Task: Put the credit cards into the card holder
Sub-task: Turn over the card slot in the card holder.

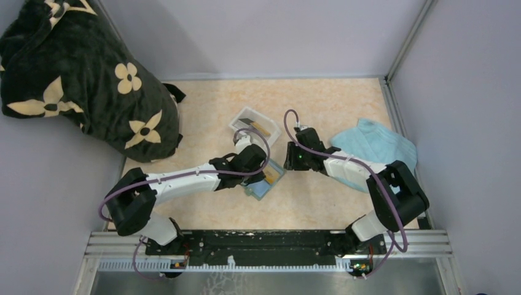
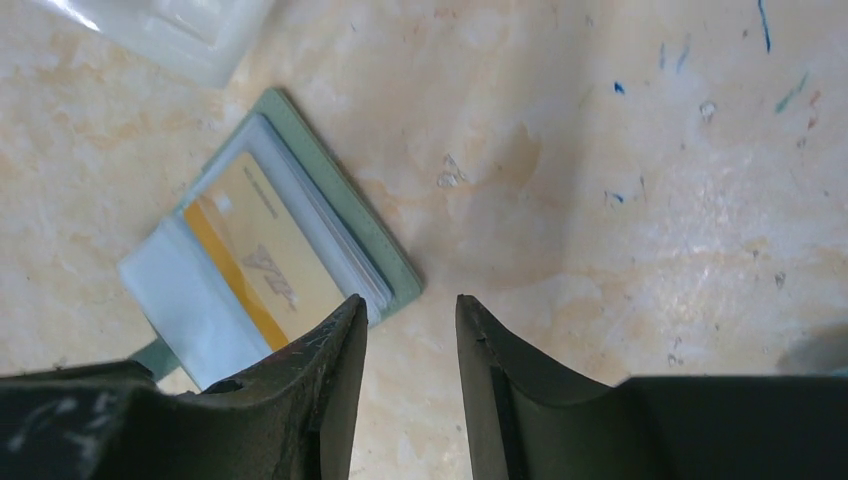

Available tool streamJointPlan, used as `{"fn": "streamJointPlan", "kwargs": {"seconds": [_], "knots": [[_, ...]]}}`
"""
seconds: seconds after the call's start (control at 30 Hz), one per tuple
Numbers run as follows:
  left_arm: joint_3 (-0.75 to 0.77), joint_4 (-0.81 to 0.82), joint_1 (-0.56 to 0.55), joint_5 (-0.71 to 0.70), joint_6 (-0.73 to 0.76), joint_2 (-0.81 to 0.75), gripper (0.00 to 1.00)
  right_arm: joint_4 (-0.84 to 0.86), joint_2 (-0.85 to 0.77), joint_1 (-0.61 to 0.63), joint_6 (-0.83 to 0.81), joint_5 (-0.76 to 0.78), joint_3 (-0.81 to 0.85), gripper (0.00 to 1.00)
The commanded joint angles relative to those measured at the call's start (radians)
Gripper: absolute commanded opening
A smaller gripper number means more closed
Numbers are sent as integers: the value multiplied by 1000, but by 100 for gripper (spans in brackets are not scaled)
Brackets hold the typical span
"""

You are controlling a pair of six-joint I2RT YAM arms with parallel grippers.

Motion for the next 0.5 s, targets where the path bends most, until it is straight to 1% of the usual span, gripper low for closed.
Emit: {"fn": "streamJointPlan", "kwargs": {"seconds": [0.0,0.07,0.3,0.47], "knots": [[-1,16,-20,26,17,45,3,75,39,8,-7,18,72,38],[12,0,-24,27,19,68,0,80,59,8,-7,22,85,36],[53,-78,-26,-3,12,135,0,90,119,6,-13,18,127,31],[72,-95,-25,-14,6,174,0,99,153,6,-16,5,144,29]]}}
